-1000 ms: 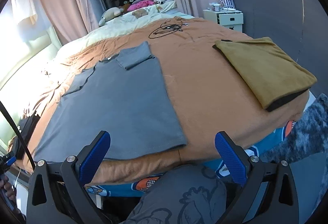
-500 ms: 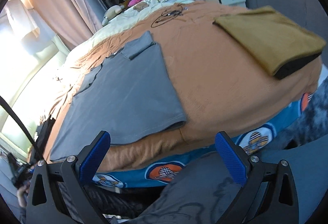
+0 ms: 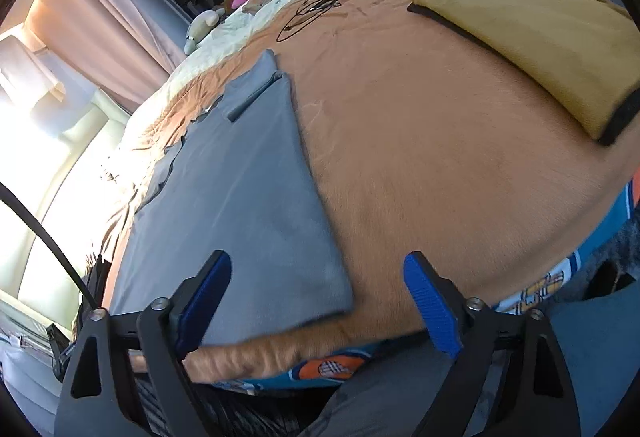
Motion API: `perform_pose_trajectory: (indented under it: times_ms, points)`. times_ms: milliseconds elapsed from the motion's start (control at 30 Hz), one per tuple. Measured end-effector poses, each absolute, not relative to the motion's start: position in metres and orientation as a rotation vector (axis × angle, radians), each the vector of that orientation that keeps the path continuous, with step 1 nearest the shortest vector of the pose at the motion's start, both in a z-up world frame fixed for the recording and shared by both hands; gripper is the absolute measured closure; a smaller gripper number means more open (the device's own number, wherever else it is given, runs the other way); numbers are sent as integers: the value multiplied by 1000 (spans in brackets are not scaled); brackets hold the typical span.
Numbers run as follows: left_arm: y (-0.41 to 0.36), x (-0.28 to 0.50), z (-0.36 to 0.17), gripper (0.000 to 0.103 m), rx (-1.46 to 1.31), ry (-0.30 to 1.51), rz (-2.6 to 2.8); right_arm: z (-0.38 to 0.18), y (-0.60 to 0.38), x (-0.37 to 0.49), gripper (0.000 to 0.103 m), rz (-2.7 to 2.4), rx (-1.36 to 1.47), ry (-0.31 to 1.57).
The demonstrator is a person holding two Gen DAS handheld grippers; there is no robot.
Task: Fold small clothes
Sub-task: 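Move both grippers down to the hem of the grey shirt, then close both grippers on the shirt hem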
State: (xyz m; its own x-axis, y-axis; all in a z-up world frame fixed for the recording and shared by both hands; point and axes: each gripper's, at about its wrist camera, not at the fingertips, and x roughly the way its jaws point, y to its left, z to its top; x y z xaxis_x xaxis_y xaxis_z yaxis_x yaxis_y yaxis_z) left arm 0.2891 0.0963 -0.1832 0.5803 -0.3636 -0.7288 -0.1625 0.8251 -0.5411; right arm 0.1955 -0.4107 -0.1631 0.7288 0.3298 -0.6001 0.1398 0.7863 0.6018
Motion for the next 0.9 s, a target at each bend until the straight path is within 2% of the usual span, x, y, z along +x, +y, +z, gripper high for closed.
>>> perform_pose_trajectory:
  times_ms: [267,767,900]
  points:
    - [98,289,-189,41,-710,954,-139,-190,-411,207,31,170,795,775]
    - [100,264,-193,41,-897,897,-238,-217,-414,174,32,263,972,675]
    - [96,267,-195,48,-939,889,-240,-233,-409,175,31,272,1033,670]
